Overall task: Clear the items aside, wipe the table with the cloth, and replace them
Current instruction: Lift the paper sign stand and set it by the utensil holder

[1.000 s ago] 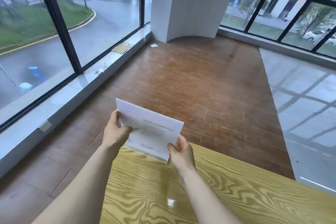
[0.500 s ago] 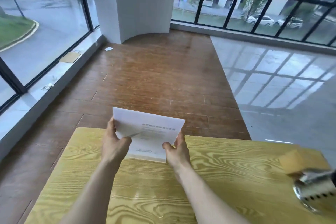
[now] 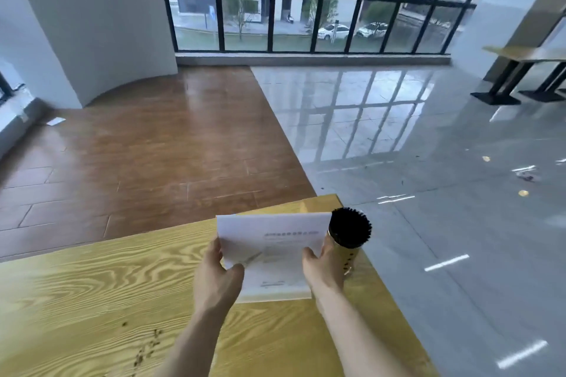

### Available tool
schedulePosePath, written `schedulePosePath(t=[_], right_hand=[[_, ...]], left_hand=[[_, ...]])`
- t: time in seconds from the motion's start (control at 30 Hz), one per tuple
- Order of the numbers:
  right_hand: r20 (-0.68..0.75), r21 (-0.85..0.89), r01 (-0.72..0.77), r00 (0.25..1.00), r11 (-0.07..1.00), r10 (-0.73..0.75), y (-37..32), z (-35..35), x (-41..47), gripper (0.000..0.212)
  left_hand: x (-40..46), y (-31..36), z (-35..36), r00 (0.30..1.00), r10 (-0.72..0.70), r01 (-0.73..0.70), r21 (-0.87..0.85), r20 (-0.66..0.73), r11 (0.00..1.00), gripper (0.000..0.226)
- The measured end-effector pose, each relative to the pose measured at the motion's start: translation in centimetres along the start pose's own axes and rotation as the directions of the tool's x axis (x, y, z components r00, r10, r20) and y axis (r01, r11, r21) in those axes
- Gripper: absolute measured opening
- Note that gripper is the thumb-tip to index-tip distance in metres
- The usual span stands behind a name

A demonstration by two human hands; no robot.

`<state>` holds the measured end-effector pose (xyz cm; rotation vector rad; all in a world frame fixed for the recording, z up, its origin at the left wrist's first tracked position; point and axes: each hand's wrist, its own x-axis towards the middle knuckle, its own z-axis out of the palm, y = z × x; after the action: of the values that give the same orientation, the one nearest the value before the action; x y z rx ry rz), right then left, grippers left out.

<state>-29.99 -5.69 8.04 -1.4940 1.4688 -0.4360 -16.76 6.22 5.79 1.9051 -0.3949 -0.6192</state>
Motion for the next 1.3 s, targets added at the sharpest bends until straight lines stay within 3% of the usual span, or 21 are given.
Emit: schedulePosePath(t=[0.17, 0.27, 0.6, 0.73, 0.87, 1.03, 1.17, 1.3], right_hand=[[-0.094, 0.022, -0.067, 0.993, 0.997, 0.069, 4.3, -10.0, 2.4, 0.041], [-0.128, 0.069, -0.103, 0.986, 0.992, 0.111, 6.0, -13.5, 4.1, 0.04], [0.032, 0.166, -0.17, 0.985, 0.971, 0.167, 9.3, -16.1, 7.1, 0.041], [0.006, 0.21, -0.183, 0.982, 0.96, 0.186, 9.8, -15.9, 7.2, 0.049], [-0.105, 0.208, -0.237, 0.959, 0.949, 0.263, 10.0, -15.3, 5.9, 0.061], [-0.218, 0.167, -0.25, 0.934, 0.954, 0.283, 12.3, -11.9, 2.3, 0.037], [-0.239, 0.025, -0.199, 0.95, 0.98, 0.199, 13.9, -6.3, -2.2, 0.013], [-0.13, -0.179, -0.056, 0.991, 0.982, 0.033, 14.6, 2.5, -8.2, 0.004]], left_hand=[[-5.3, 1.9, 9.3, 0.996, 0.007, -0.015, 0.083, 0.094, 0.996, 0.071], [-7.4, 2.8, 12.8, 0.989, 0.011, -0.028, 0.111, 0.144, 0.993, 0.07], [-9.9, 2.2, 15.7, 0.974, -0.005, -0.029, 0.146, 0.227, 0.989, 0.078], [-9.9, 2.6, 15.5, 0.972, -0.042, -0.003, 0.192, 0.231, 0.981, 0.087], [-10.1, 2.3, 14.0, 0.973, -0.055, 0.011, 0.192, 0.225, 0.981, 0.091], [-10.1, -0.5, 8.9, 0.988, -0.026, -0.015, 0.26, 0.153, 0.965, 0.083], [-9.9, -4.7, 2.5, 0.999, -0.014, 0.0, 0.296, 0.043, 0.955, 0.074], [-10.5, -10.9, -6.5, 0.997, -0.012, 0.038, 0.344, -0.079, 0.938, 0.069]])
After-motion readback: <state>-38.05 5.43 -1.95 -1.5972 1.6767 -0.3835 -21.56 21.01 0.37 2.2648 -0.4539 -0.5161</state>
